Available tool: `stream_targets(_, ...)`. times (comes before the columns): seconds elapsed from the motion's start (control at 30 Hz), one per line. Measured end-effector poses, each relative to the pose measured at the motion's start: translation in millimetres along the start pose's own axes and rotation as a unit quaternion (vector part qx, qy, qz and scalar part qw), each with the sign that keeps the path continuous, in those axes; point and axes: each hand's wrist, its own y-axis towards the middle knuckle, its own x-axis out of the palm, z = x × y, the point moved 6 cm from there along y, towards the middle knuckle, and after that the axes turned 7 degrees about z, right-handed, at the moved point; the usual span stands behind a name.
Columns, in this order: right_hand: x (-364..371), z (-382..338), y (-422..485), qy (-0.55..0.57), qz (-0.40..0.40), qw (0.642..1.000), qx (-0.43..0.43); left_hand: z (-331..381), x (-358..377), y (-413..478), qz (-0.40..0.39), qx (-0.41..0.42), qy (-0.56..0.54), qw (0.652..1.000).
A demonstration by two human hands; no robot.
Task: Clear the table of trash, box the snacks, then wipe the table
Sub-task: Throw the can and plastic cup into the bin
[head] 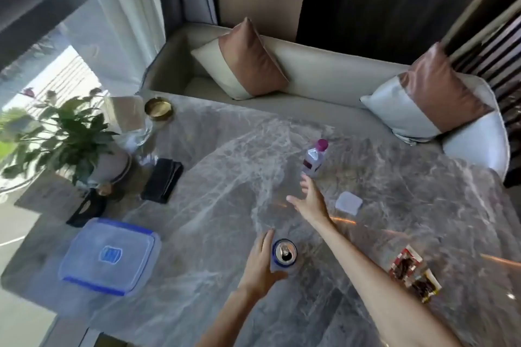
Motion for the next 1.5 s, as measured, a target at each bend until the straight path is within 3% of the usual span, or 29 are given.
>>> stream_targets(0.23,58.7,-22.5,45.2,-0.058,-0.076,0.993,-0.067,-14.9,4.4,24.0,-0.03,0.06,-0.11,0.992)
stream_targets(0.47,85.5,-11.1,63.8,-0.139,-0.054,0.985,-0.086,-41.7,-19.6,33.1,0.041,0.036,-0.163,0.985)
stream_targets(0.57,78.9,-5.3,54.6,-0.092,-0.042,0.992,-0.075,-47.3,-28.2,34.8,0.054,0.035,-0.163,0.984)
stream_targets(0.7,48.9,18.2,21.7,0.026,-0.026,0.999,0.004,-37.5,-27.5,34.8,0.046,0.018,-0.191,0.98)
stream_targets(0.83,-3.2,49.2,-26.6,0.162,-0.019,0.983,0.082,-18.7,-29.2,29.6,0.063,-0.022,-0.232,0.97)
stream_targets(0.97,-52.5,72.3,-78.0,0.318,-0.057,0.933,0.157,7.9,-35.7,1.8,0.093,-0.125,-0.353,0.923)
stream_targets(1.1,-85.7,80.2,-114.9,0.426,-0.1,0.885,0.16,29.2,-45.1,-46.7,0.153,-0.163,-0.447,0.866)
stream_targets(1.3,-97.5,62.9,-153.7,0.412,-0.197,0.884,0.105,38.2,-59.4,-136.1,0.21,-0.147,-0.486,0.836)
stream_targets(1.5,-59.5,16.8,-187.2,0.379,-0.294,0.873,0.087,12.1,-91.3,-216.8,0.301,-0.139,-0.507,0.796)
